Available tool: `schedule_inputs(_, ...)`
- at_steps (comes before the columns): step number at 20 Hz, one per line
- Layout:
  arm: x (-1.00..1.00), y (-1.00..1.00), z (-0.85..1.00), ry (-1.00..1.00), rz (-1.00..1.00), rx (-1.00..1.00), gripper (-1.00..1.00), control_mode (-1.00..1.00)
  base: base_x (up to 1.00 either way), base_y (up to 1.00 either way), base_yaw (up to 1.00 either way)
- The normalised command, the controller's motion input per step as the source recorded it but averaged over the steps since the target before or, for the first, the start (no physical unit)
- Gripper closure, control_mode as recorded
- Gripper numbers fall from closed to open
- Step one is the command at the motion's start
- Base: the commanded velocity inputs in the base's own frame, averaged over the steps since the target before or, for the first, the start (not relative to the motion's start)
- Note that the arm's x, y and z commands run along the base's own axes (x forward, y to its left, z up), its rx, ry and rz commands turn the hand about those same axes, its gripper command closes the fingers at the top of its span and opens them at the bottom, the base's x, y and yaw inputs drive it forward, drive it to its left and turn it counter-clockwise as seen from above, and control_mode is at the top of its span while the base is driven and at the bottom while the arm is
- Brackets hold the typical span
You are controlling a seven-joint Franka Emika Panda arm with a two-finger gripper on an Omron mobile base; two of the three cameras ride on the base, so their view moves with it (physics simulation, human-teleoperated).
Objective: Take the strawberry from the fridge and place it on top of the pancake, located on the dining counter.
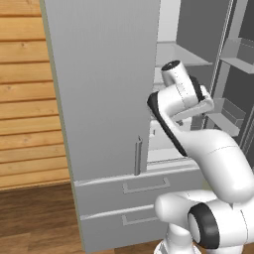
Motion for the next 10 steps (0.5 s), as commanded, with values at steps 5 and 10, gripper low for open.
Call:
schedule_inputs(5, 0.22, 0.99, -0.92, -0.13, 0.01, 0.73, -1.00, -1.00, 0.00, 0.00, 0.00)
schedule_inputs(10, 0.10, 0.42, -0.15, -0.13, 0.12, 0.14, -1.00, -1.00, 0.00, 0.00, 0.00)
